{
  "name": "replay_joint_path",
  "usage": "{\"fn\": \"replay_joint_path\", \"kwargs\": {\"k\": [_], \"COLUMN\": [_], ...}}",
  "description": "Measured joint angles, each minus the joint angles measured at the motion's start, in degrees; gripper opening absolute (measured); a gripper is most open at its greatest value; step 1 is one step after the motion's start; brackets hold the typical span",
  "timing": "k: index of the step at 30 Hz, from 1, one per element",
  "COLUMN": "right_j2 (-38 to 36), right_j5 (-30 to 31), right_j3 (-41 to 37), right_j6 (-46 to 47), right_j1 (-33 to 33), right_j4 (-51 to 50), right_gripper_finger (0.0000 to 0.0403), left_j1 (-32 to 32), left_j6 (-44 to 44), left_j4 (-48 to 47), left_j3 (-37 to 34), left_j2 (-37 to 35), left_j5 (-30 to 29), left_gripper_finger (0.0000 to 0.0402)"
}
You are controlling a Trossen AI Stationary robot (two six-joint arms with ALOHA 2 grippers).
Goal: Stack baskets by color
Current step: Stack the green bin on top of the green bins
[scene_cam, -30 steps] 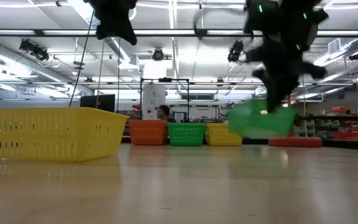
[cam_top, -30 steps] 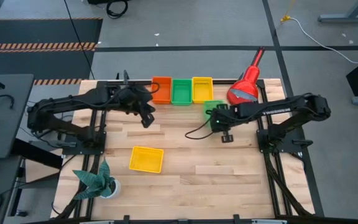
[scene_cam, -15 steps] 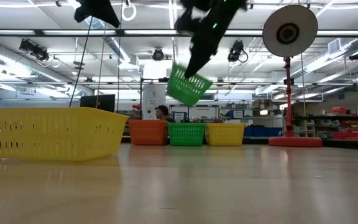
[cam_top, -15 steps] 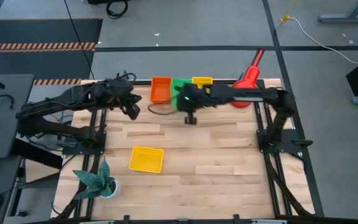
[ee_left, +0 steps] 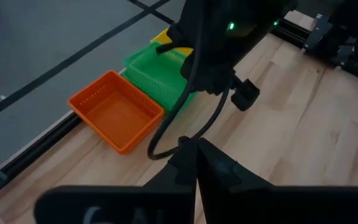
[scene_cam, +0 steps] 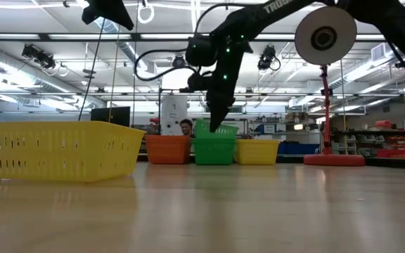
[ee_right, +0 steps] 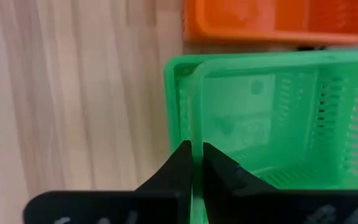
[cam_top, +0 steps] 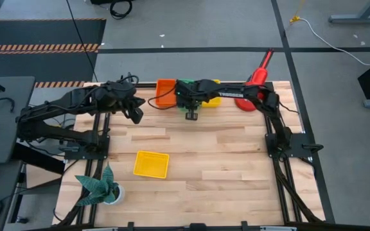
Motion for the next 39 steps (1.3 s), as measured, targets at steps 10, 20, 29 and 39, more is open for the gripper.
{"fn": "replay_joint_path", "kwargs": {"k": [10, 20, 29, 39], "right_j2": [-0.8, -3.5, -0.3, -1.8], "right_j5": [-0.4, -18.1, -7.0, -15.6], "right_j3": [-0.1, -1.1, -2.1, -1.1], "right_j6": [-0.1, -0.2, 0.2, -0.2], "right_j1": [0.2, 0.6, -0.8, 0.9], "right_j4": [1.8, -0.5, 5.3, 6.0], "right_gripper_finger": [0.0110, 0.0107, 0.0009, 0.0004], "left_j1": [0.0, 0.0, 0.0, 0.0], "left_j6": [0.2, 0.6, 0.6, -0.3], "left_j4": [0.0, -0.1, -0.2, -1.0], "left_j3": [0.0, 0.0, 0.0, 0.0], "left_j2": [0.0, 0.0, 0.1, 0.2], "left_j5": [0.0, -0.2, -0.2, 0.4], "left_gripper_finger": [0.0009, 0.0018, 0.0008, 0.0011]}}
